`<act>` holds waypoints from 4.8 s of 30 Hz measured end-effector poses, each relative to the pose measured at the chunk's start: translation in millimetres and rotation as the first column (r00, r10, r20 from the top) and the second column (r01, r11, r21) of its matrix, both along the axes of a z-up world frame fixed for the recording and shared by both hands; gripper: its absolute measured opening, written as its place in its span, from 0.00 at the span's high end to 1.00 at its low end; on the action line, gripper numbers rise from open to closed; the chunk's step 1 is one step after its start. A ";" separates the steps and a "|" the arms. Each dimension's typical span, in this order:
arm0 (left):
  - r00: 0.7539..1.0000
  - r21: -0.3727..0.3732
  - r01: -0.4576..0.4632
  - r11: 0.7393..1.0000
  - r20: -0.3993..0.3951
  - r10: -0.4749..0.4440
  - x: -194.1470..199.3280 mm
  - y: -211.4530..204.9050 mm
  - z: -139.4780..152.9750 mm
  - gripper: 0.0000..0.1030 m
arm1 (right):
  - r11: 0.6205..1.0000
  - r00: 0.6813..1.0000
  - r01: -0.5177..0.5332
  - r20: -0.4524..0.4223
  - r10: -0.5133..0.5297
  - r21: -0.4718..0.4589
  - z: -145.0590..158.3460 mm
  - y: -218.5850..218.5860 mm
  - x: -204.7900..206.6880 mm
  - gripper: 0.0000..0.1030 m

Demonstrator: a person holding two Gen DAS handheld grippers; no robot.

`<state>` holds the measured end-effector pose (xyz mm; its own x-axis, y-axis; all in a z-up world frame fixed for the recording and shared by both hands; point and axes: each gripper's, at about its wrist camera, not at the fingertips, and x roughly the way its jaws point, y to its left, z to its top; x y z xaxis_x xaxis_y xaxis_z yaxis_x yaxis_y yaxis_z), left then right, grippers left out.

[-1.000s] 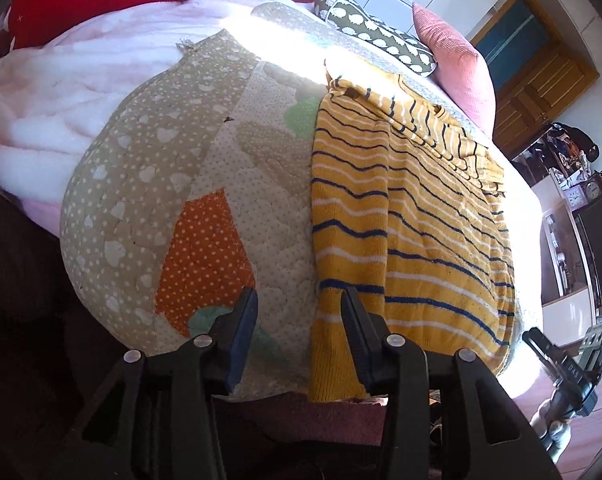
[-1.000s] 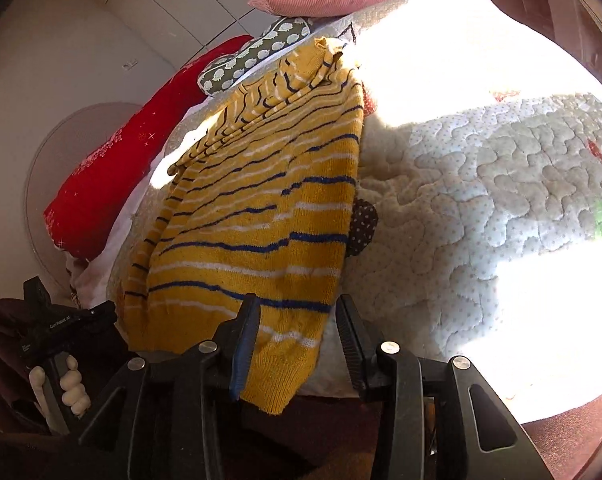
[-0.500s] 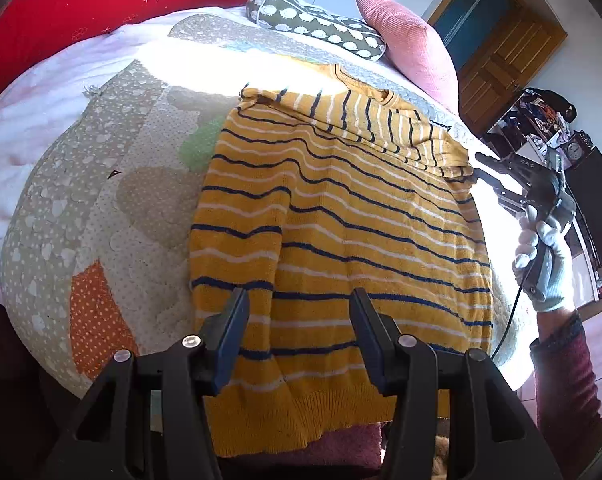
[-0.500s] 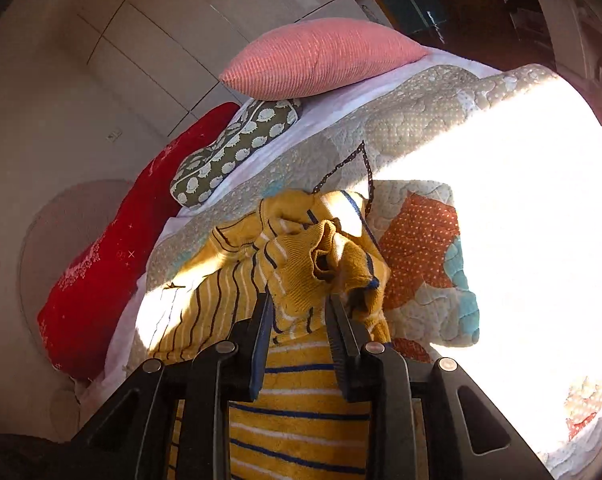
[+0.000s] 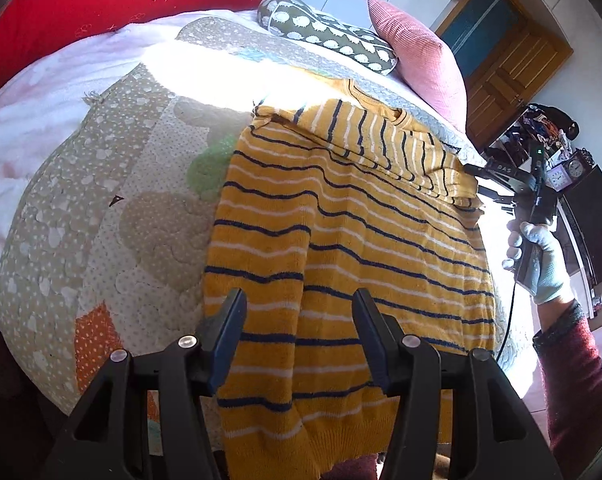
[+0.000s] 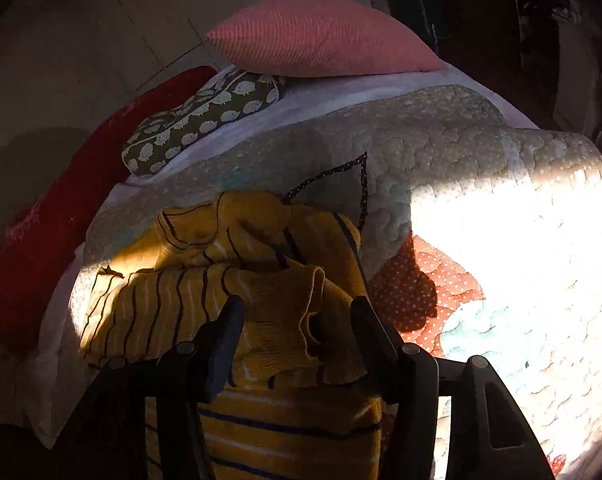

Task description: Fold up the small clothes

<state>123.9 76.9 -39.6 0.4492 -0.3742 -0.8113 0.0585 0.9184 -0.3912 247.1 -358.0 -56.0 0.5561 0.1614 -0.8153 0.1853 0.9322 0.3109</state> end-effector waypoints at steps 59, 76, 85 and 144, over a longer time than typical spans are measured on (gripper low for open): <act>0.993 0.169 -0.081 0.982 -0.074 0.095 -53.2 29.4 -35.5 0.40 | 0.996 0.996 -0.060 0.070 0.055 0.067 -25.2 52.9 -316.3 0.20; 0.990 -0.004 -0.007 1.000 -0.142 0.006 -69.6 4.0 -47.2 0.92 | 0.972 0.972 -0.232 -0.027 0.232 -0.026 -45.1 106.2 -316.5 0.80; 0.995 -0.236 -0.069 0.969 -0.087 0.050 -39.4 37.8 9.9 0.92 | 0.881 0.976 -0.203 0.157 0.149 0.427 5.8 54.9 -303.1 0.87; 0.992 0.082 -0.129 0.988 0.021 0.128 304.5 -27.7 30.3 0.58 | 0.970 0.987 0.158 -0.062 -0.149 0.183 -45.0 2.5 67.5 0.80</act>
